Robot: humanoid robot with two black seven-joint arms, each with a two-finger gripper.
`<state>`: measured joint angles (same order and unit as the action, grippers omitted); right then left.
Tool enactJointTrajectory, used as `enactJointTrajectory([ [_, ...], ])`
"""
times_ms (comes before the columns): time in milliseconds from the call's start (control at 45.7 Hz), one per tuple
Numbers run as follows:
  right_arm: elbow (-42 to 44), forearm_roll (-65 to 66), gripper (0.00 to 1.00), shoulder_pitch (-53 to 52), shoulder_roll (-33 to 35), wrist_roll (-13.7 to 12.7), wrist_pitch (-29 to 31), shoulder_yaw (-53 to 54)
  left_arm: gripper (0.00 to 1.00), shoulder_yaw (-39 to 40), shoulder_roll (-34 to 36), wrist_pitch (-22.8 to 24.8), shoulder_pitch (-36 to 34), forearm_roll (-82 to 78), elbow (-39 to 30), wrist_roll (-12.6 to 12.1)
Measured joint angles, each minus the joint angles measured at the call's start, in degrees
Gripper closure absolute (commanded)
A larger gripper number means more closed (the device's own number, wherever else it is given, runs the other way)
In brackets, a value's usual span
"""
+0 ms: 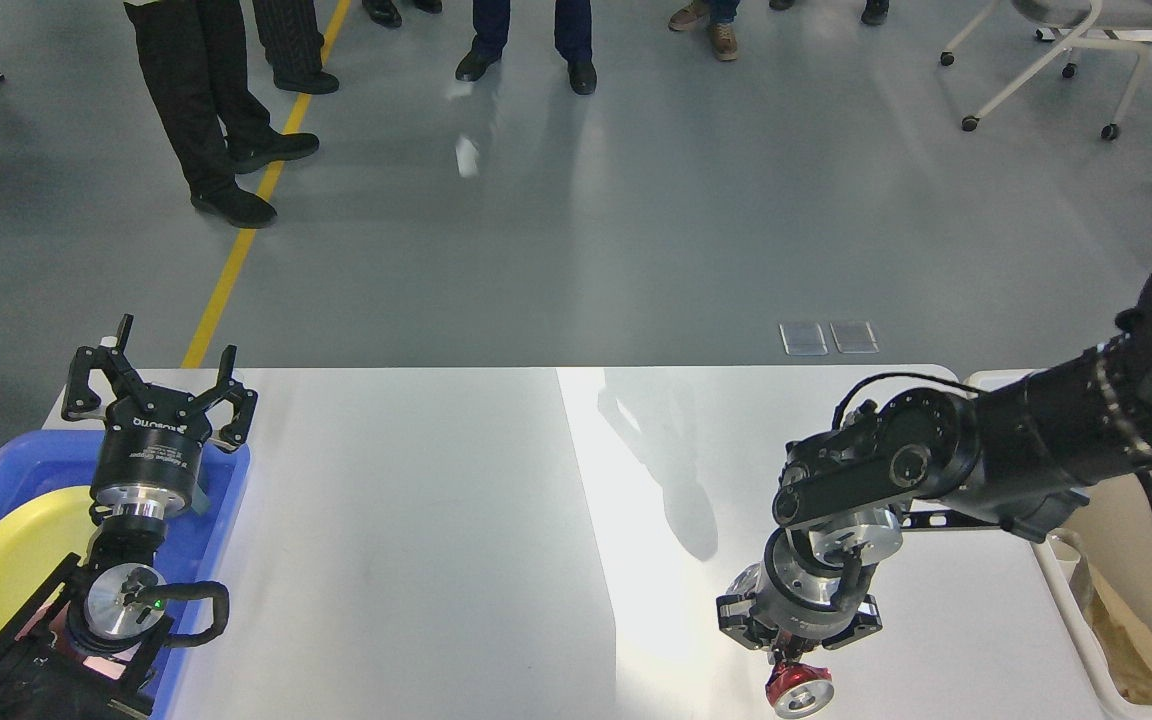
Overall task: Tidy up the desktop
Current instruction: 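Lift the pink wrapper and carry it over the white bin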
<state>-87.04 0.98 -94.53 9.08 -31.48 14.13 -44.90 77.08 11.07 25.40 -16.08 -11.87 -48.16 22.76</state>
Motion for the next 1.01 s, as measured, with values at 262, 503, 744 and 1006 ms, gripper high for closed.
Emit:
enactJointTrajectory([
  [262,-5.4,-3.4,1.00,-19.0,3.8,13.9,7.1,-10.9,0.04,0.0,0.0,0.0,0.0,0.0,0.0,0.0],
  [503,-7.5,-5.2,1.00,-31.5,5.6,22.3,15.7,-23.2,0.04,0.0,0.0,0.0,0.0,0.0,0.0,0.0],
  [744,-7.4,-5.3,1.00,-33.6,6.9,26.4,17.6,-28.0,0.04,0.0,0.0,0.0,0.0,0.0,0.0,0.0],
  [1006,-5.1,-5.2,1.00,-31.0,10.7,26.3,17.0,-30.1,0.04,0.0,0.0,0.0,0.0,0.0,0.0,0.0],
])
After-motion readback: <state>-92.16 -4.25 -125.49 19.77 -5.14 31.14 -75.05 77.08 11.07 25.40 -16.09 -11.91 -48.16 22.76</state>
